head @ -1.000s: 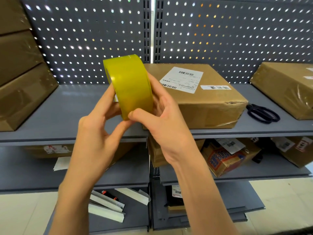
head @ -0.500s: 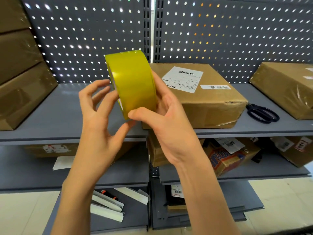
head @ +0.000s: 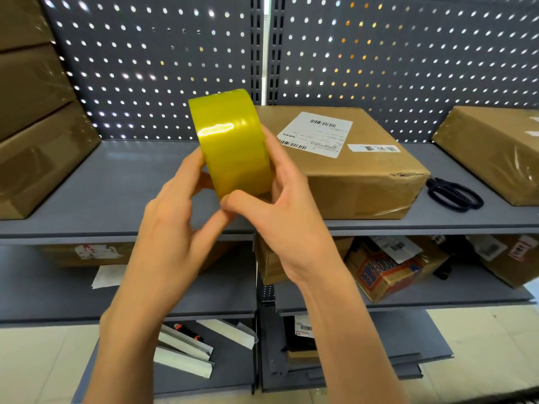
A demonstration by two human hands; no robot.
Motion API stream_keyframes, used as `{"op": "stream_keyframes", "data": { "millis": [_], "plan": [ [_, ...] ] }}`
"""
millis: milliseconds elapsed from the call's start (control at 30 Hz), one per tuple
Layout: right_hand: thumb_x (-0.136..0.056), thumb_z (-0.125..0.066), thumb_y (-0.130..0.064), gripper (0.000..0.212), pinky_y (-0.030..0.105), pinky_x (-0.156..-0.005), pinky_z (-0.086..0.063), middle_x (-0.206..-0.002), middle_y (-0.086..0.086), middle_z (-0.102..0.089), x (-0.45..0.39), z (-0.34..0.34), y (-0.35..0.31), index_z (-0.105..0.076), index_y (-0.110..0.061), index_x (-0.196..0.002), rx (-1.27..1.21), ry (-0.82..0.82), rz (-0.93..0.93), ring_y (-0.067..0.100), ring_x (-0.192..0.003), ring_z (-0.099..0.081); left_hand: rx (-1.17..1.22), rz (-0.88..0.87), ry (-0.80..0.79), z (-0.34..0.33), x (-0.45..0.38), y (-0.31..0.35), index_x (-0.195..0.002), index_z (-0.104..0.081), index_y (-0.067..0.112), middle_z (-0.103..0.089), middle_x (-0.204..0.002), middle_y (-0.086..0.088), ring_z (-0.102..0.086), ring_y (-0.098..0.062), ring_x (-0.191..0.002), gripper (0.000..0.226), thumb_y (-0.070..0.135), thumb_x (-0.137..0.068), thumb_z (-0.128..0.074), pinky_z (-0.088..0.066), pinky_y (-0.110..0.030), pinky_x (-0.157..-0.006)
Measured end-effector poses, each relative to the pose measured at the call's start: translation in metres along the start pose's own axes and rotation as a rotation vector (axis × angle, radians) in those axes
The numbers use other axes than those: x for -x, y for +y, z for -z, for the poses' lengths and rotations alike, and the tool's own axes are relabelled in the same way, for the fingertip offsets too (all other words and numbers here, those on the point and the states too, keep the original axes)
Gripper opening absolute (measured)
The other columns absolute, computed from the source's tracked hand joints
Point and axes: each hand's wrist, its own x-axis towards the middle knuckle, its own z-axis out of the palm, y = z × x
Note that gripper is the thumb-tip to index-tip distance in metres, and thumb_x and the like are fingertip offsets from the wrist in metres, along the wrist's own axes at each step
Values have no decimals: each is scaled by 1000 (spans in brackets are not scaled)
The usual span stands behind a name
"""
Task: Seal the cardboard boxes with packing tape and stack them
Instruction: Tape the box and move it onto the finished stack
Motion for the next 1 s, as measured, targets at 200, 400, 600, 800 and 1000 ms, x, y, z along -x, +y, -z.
{"op": "stream_keyframes", "data": {
  "millis": [200, 400, 600, 800, 1000],
  "plan": [
    [-78, -53, 21, 64, 23, -76, -47, -100, 7, -58, 3, -1, -3, -48, -16, -130, -40, -69, -10, 13, -87, -53, -40, -16, 27, -8, 3, -8, -127, -39, 31, -56, -115, 9, -56, -7, -101, 41, 32, -86, -45, -40, -7, -84],
    [-75, -54, 11, 67, 24, -75, -49, -108, 18, -61, 2, -6, -4, -45, -13, -137, 28, -28, -10, 15, -85, -54, -26, -51, 41, -6, 3, -3, -125, -41, 23, -56, -109, 11, -56, -9, -96, 40, 33, -86, -45, -44, -15, -73],
    [-77, -52, 21, 65, 19, -72, -49, -106, 8, -61, 3, -2, -10, -49, -16, -131, 9, -74, -13, 9, -86, -54, -28, -63, 46, -3, 2, -7, -125, -47, 16, -53, -110, 22, -53, 10, -98, 44, 30, -84, -52, -44, -10, -81],
    [-79, -53, 21, 61, 21, -77, -46, -98, 6, -58, 5, -4, -14, -50, -25, -118, -57, -142, -30, 13, -86, -52, -216, -174, 50, -3, 1, -11, -116, -48, 20, -50, -113, 6, -50, -17, -109, 34, 18, -83, -47, -41, -43, -97],
    [-75, -56, 14, 57, 26, -70, -46, -88, 12, -57, 3, -11, -9, -50, -11, -126, 45, -58, -48, 16, -75, -51, -228, -68, 20, -3, 4, -11, -113, -57, 11, -64, -104, -4, -58, -19, -99, 33, 24, -86, -44, -41, -15, -84]
  ]
}}
